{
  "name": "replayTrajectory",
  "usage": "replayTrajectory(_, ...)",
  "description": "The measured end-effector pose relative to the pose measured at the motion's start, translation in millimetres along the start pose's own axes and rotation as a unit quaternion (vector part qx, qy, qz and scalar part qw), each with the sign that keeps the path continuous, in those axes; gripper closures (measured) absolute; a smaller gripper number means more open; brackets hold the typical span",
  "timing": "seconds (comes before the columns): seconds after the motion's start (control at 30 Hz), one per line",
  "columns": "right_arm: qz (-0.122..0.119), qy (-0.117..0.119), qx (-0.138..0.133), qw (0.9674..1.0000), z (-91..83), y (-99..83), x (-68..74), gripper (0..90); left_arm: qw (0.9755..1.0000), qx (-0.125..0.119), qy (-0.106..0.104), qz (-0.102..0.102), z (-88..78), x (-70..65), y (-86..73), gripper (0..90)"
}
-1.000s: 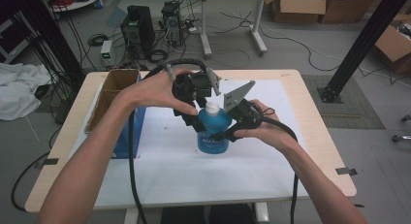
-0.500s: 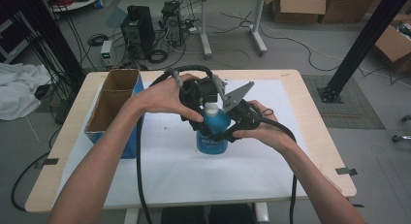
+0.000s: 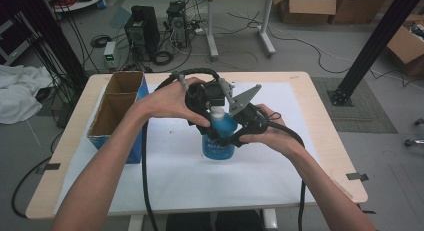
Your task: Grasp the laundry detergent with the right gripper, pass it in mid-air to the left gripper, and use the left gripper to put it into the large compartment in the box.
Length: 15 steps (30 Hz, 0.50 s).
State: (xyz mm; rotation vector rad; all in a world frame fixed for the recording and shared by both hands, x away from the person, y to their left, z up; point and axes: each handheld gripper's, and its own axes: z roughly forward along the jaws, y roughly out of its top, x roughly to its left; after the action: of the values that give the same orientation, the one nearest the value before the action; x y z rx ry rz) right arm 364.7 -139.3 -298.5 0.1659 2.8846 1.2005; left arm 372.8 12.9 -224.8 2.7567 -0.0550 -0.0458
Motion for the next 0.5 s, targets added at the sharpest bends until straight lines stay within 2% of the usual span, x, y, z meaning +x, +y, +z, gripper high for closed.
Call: replayTrajectory(0.5,0.004,-0.001,-0.001,1.0000,1.3,-2.0,0.8,44.9,1.0000,-0.002,0.010,0.002,1.2,-0.1,0.6,32.7)
